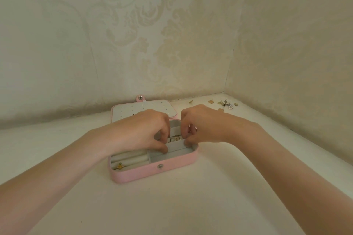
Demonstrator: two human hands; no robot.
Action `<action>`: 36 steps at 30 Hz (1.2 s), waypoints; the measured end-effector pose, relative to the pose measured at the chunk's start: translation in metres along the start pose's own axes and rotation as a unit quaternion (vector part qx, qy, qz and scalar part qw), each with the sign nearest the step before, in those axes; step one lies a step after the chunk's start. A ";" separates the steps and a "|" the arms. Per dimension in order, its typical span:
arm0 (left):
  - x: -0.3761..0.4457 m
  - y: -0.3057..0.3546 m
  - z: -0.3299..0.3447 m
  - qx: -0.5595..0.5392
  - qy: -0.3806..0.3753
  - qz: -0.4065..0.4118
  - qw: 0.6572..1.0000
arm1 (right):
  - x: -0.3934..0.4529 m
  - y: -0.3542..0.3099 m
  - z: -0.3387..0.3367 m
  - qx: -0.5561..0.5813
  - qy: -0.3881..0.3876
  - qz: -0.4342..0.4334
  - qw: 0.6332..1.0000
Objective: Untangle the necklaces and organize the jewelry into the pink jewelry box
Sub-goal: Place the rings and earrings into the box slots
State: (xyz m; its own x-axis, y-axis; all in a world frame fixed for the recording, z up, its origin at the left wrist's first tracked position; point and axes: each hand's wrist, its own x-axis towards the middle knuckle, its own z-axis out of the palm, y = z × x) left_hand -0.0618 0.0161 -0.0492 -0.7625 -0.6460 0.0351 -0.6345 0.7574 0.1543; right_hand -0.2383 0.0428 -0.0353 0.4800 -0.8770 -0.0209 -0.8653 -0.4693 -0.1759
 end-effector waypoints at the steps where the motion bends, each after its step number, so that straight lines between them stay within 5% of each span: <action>1: 0.000 0.000 0.001 0.002 0.002 0.001 1.000 | -0.001 0.000 0.001 0.002 0.004 -0.002 1.000; 12: -0.007 -0.006 -0.002 -0.061 0.007 -0.021 0.998 | -0.003 -0.001 -0.001 0.014 -0.004 0.003 1.000; 14: -0.009 -0.007 -0.007 -0.094 0.032 -0.055 0.994 | -0.006 0.004 -0.008 0.062 0.042 0.016 0.997; 18: 0.000 -0.005 -0.006 0.050 0.016 -0.095 0.994 | -0.006 0.031 -0.028 0.045 0.188 0.081 0.978; 23: 0.008 -0.002 0.001 0.083 0.024 -0.112 0.990 | 0.003 0.051 -0.006 0.007 0.092 0.131 0.987; 32: 0.009 -0.009 -0.002 -0.014 0.010 -0.108 0.994 | 0.017 0.040 0.022 0.107 0.075 0.064 0.989; 36: 0.001 -0.008 -0.012 -0.076 0.087 -0.102 0.988 | 0.015 0.042 0.018 0.109 0.100 0.072 0.986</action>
State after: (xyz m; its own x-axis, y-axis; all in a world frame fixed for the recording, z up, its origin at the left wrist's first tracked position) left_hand -0.0559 0.0081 -0.0390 -0.5785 -0.8008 0.1549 -0.7372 0.5946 0.3210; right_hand -0.2649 0.0121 -0.0608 0.2964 -0.9462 0.1299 -0.8606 -0.3235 -0.3933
